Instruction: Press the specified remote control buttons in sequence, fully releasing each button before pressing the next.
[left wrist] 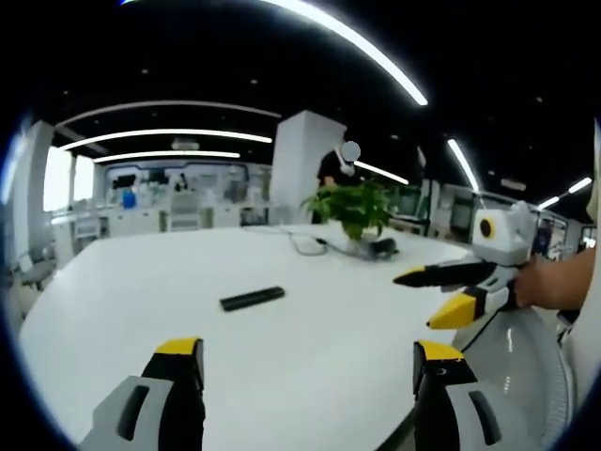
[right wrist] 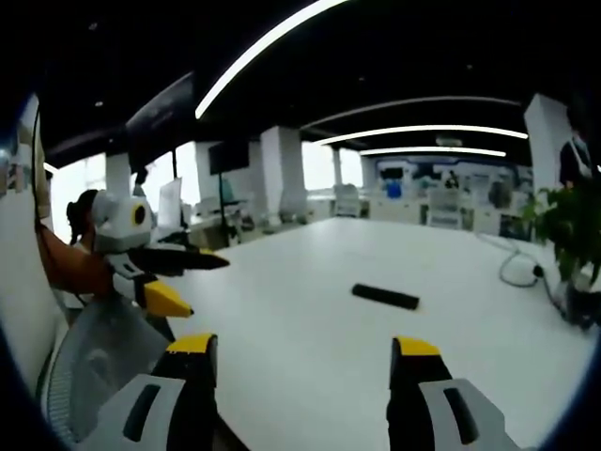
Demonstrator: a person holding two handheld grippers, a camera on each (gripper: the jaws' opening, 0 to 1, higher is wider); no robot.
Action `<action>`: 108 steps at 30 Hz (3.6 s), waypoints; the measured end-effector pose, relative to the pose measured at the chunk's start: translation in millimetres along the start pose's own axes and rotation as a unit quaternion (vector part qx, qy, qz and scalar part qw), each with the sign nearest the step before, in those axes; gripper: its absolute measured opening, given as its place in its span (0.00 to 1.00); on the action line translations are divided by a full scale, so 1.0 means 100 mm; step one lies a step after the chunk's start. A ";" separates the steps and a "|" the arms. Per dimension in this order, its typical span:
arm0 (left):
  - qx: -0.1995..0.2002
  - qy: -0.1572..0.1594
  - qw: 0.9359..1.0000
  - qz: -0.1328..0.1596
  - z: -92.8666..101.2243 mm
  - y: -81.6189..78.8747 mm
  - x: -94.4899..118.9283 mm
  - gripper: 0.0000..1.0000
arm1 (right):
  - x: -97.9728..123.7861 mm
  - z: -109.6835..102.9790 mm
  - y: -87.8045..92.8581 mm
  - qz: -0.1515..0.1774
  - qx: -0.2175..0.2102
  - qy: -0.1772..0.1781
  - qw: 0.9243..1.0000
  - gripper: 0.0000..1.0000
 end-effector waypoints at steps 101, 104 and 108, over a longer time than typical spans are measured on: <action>-0.026 0.066 0.997 0.002 -0.40 -0.61 -0.63 0.95 | -0.11 0.68 -0.61 0.004 0.027 -0.014 1.000 0.72; -0.031 0.067 0.997 0.000 -0.44 -0.61 -0.66 0.95 | -0.11 0.72 -0.62 -0.003 0.033 -0.014 0.999 0.71; -0.032 0.067 0.997 -0.001 -0.46 -0.63 -0.70 0.95 | -0.12 0.76 -0.65 -0.009 0.039 -0.017 0.999 0.70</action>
Point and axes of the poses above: the point that each gripper's makers call its tool centre point, and the gripper's own axes: x roughly backward along the fingers, z roughly to its right, y roughly out of its underside, the point moved 5 cm from there along x, roughly backward along the fingers, and after that the axes turned 11 degrees about -y, right-handed, at the moved point
